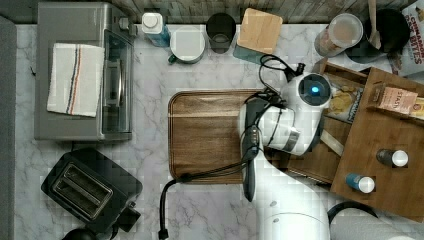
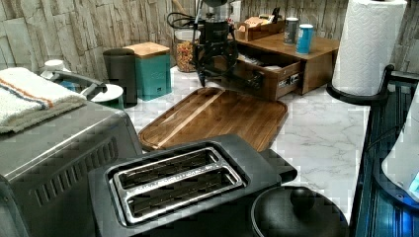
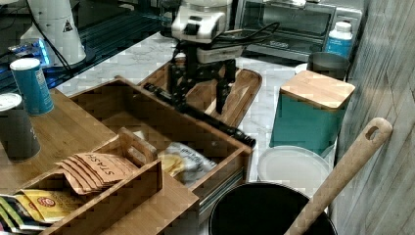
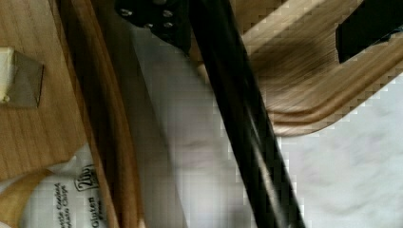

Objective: Open the drawer.

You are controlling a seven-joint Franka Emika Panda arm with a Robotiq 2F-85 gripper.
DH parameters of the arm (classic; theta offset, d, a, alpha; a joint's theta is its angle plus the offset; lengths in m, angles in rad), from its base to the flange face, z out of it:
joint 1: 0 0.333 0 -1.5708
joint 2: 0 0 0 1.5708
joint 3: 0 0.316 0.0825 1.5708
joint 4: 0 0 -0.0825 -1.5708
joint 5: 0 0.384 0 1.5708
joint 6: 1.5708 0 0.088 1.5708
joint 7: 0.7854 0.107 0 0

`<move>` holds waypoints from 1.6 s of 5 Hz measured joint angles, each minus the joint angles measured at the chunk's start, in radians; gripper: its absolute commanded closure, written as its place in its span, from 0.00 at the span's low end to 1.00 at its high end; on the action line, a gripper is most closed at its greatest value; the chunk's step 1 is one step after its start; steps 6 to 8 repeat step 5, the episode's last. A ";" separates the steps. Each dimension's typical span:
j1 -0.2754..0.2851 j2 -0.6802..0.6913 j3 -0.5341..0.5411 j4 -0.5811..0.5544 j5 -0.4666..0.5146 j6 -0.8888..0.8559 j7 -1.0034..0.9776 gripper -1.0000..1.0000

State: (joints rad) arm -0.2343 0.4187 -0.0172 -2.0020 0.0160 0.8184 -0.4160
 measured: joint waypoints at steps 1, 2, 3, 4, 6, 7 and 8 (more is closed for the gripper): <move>0.047 0.000 0.024 0.000 0.000 0.017 0.049 0.00; 0.064 0.000 0.028 0.000 -0.016 0.011 0.096 0.00; 0.062 0.000 0.025 -0.002 -0.015 0.025 0.097 0.00; 0.062 0.000 0.028 -0.002 -0.015 0.022 0.097 0.00; 0.060 0.000 0.028 -0.002 -0.015 0.022 0.098 0.00; 0.060 0.000 0.028 -0.002 -0.015 0.022 0.098 0.00; 0.060 0.000 0.028 -0.002 -0.015 0.022 0.098 0.00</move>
